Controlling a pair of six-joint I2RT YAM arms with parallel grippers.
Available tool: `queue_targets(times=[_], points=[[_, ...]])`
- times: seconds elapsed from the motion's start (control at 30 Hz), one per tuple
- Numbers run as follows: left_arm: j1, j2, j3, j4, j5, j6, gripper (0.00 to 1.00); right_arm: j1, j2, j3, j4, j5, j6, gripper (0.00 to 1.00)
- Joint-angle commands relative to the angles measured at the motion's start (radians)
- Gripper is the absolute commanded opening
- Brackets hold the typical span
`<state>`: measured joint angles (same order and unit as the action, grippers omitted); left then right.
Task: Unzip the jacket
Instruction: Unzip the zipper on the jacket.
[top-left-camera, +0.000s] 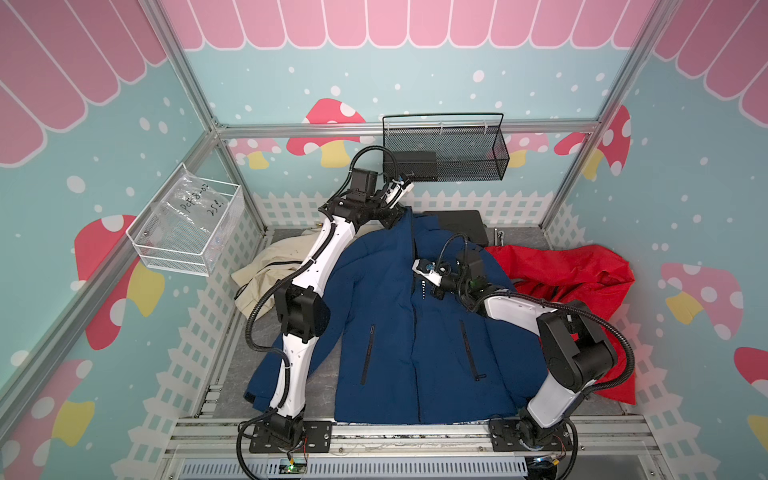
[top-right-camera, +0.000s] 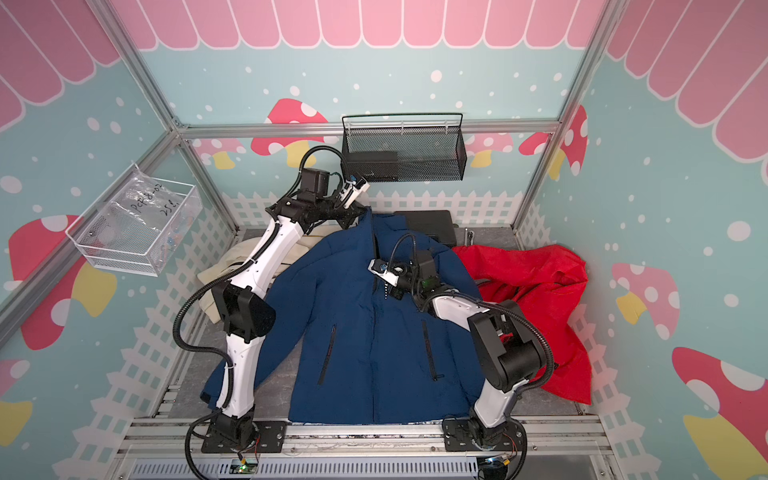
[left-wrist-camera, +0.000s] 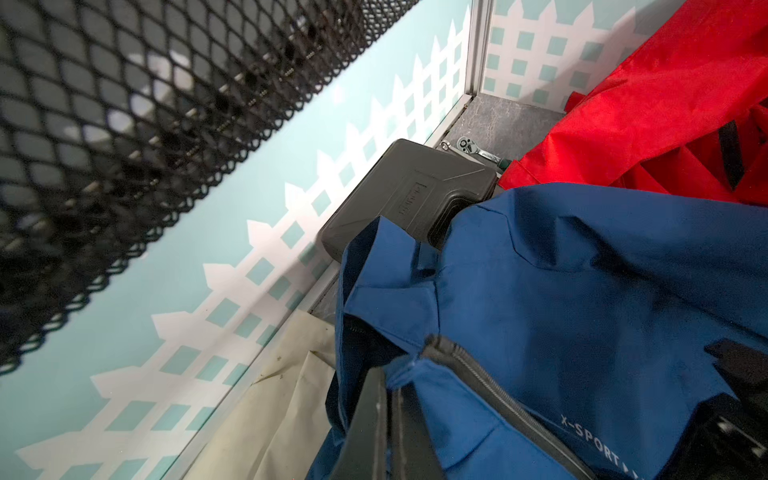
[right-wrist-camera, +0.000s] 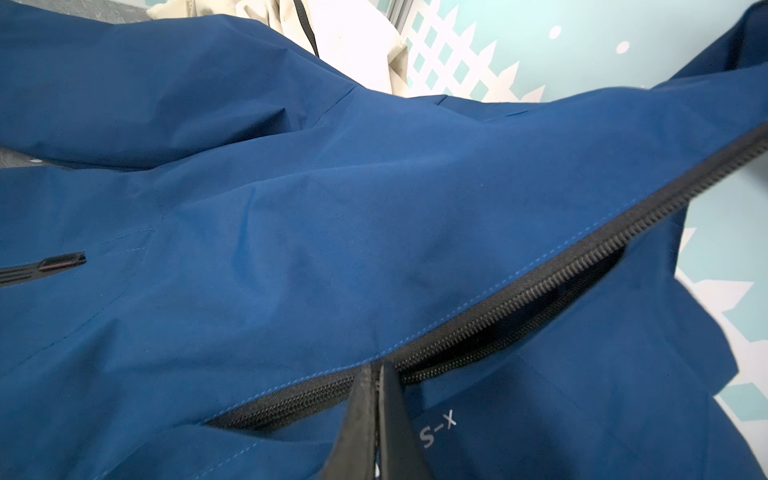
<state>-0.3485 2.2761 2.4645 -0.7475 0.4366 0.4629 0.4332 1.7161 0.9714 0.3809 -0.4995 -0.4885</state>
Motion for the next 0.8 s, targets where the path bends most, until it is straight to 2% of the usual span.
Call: queue_targets(times=[0.0, 0.23, 0.33, 0.77], points=[[0.015, -0.012, 0.019, 0.132, -0.040, -0.042, 0.00, 0.022, -0.024, -0.038, -0.102, -0.024, 0.011, 0.00], [0.015, -0.002, 0.018, 0.148, -0.042, -0.056, 0.00, 0.036, -0.036, -0.061, -0.117, -0.021, 0.024, 0.00], [0.015, 0.001, 0.019, 0.165, -0.066, -0.100, 0.00, 0.044, -0.039, -0.070, -0.129, -0.019, 0.026, 0.00], [0.029, 0.030, 0.019, 0.192, -0.153, -0.143, 0.00, 0.054, -0.123, -0.123, -0.145, -0.008, 0.036, 0.00]])
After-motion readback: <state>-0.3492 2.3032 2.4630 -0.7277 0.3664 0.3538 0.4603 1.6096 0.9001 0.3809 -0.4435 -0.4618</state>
